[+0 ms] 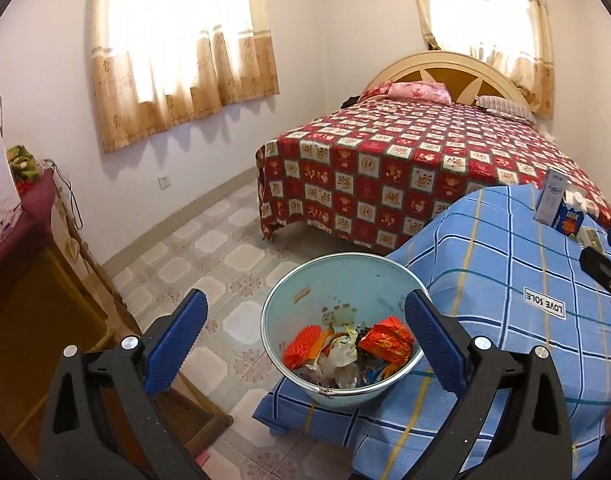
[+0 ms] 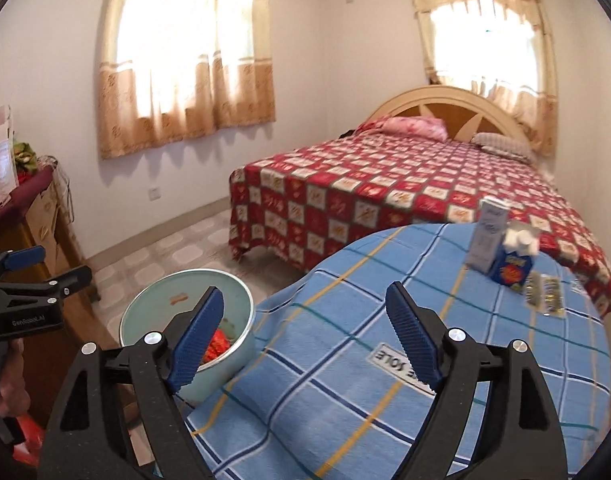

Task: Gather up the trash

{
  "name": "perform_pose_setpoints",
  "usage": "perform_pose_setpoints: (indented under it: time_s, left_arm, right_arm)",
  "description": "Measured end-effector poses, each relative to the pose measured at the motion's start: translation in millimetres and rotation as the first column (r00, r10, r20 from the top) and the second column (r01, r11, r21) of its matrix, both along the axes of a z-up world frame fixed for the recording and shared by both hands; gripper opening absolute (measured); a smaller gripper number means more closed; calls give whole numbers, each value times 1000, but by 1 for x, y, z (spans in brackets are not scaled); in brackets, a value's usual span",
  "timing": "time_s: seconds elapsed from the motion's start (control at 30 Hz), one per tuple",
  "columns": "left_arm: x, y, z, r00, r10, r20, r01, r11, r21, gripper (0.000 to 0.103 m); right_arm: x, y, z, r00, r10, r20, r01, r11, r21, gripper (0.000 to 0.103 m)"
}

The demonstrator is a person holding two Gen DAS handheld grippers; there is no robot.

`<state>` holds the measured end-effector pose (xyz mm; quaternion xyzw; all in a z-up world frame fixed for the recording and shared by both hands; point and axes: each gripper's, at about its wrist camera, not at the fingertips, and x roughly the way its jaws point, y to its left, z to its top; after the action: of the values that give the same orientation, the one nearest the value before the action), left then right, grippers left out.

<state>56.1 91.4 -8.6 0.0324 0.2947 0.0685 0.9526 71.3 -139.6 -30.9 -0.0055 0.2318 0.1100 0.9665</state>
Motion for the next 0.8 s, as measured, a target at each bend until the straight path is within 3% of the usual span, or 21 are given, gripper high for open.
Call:
perform_pose_setpoints:
  time_s: [0.27,0.8]
  left_arm:
    - [-6,-9,1,999,-38,-1,38,999,8,97]
    - [-6,-4,3,1000,-23,1,23,1000,-3,97]
  right_arm:
    - [-9,-19,10,999,-29,21,29,1000,9,84]
    - [-13,-20,11,999,-33,22,32,999,16,85]
